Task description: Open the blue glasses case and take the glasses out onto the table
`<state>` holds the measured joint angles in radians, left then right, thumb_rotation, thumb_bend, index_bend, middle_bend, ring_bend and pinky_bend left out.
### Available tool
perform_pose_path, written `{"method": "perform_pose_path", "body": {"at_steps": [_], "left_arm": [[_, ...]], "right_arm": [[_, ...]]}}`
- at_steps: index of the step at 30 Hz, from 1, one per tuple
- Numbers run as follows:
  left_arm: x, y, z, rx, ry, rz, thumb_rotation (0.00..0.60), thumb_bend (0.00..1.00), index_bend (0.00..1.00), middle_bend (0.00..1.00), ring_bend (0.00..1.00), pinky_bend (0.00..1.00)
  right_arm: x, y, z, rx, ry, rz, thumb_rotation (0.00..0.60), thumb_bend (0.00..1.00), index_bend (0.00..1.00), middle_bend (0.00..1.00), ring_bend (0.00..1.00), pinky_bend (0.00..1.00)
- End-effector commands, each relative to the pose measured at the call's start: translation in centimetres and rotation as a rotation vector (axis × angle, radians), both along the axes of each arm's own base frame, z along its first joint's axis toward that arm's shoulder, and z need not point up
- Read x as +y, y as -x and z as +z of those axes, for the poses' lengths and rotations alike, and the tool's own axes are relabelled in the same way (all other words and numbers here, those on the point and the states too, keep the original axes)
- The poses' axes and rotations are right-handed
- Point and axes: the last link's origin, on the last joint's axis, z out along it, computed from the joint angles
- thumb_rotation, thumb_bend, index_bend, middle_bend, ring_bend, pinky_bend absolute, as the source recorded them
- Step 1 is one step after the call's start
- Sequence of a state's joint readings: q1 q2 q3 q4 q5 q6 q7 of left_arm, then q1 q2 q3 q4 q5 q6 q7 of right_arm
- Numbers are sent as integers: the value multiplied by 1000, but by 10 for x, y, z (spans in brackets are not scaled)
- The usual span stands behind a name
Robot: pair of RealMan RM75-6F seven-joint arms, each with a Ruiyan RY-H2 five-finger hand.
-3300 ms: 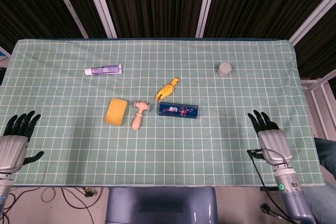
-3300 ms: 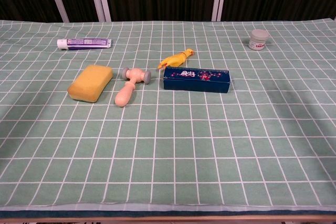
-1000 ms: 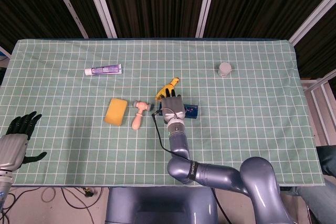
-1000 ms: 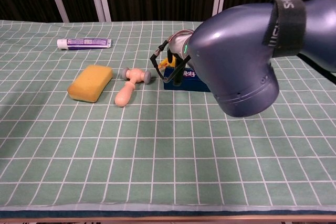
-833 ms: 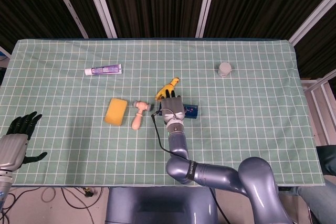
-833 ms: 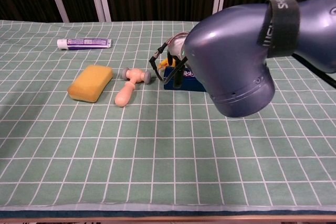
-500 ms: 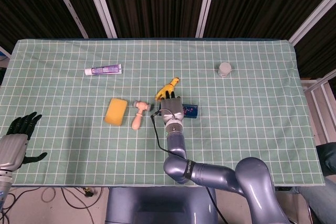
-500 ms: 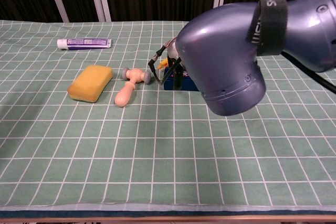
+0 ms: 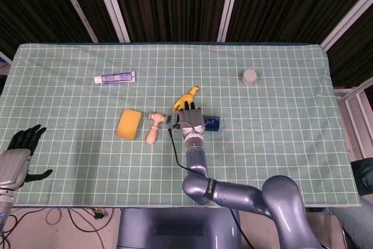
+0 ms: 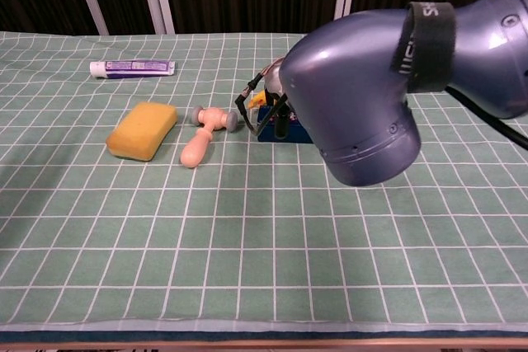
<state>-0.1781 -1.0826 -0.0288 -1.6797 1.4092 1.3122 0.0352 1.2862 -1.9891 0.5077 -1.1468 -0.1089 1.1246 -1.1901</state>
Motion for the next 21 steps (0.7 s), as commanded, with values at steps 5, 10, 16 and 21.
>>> {"method": "perform_pose_path", "body": {"at_steps": [5, 10, 16, 21], "left_arm": [[0, 0, 1, -5, -2, 4, 600, 0, 0, 0, 0, 0], [0, 0, 1, -9, -2, 8, 600, 0, 0, 0, 0, 0], [1, 1, 1, -11, -1, 12, 600, 0, 0, 0, 0, 0], [1, 1, 1, -13, -1, 14, 600, 0, 0, 0, 0, 0]], "right_arm": [[0, 3, 0, 0, 1, -8, 600, 498, 251, 0, 0, 252], [0, 4, 0, -6, 3, -14, 600, 506, 251, 0, 0, 252], [1, 6, -1, -5, 2, -16, 600, 507, 251, 0, 0, 252], [0, 7, -2, -11, 3, -19, 600, 511, 251, 0, 0, 252]]}}
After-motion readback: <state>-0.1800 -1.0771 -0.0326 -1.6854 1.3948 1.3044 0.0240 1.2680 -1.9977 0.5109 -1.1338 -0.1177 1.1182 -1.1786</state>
